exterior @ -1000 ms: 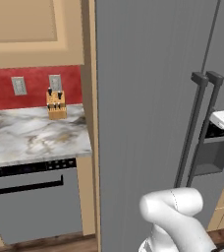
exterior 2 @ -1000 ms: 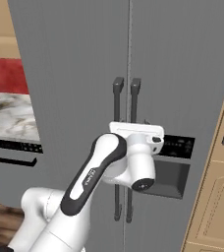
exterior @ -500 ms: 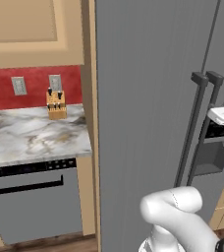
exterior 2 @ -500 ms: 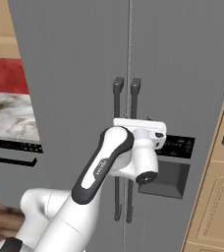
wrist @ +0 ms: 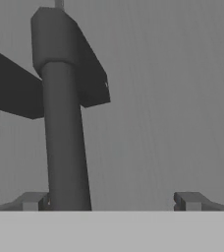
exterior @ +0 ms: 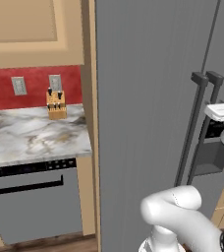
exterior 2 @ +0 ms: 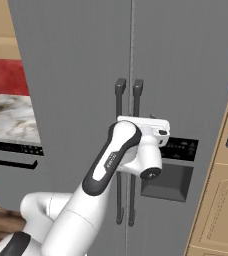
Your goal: Open the freezer door, pick up the ice cube tray from the freezer, and place it on the dining counter.
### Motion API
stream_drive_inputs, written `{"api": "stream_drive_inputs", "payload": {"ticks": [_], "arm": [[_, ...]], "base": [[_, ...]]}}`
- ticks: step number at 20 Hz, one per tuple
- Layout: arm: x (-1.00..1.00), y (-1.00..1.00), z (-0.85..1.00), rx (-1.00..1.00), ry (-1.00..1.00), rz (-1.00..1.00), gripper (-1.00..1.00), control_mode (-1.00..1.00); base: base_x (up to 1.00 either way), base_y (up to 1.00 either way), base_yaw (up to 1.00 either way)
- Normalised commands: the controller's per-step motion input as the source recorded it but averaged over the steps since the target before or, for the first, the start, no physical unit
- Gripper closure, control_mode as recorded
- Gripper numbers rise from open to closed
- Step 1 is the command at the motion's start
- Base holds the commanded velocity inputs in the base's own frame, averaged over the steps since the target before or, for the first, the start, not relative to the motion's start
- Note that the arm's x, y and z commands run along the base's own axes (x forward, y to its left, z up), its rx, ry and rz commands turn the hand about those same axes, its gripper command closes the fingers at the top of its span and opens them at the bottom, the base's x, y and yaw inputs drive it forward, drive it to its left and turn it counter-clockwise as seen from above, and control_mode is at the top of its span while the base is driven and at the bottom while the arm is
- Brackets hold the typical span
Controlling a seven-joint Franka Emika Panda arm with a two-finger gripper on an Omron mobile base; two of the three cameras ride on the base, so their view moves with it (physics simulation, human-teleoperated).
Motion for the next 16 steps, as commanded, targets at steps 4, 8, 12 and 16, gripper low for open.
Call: {"api": "stream_drive_inputs", "payload": {"ticks": [4,8,12,16], "arm": [[0.14,0.00,0.00,0.00,0.00,0.00,-1.00,-1.00],[0.18,0.00,0.00,0.00,0.00,0.00,-1.00,-1.00],[0.16,0.00,0.00,0.00,0.00,0.00,-1.00,-1.00],[0.26,0.00,0.00,0.00,0.00,0.00,-1.00,-1.00]], "base": [[0.00,0.00,0.00],[0.00,0.00,0.00],[0.00,0.00,0.00],[0.00,0.00,0.00]]}}
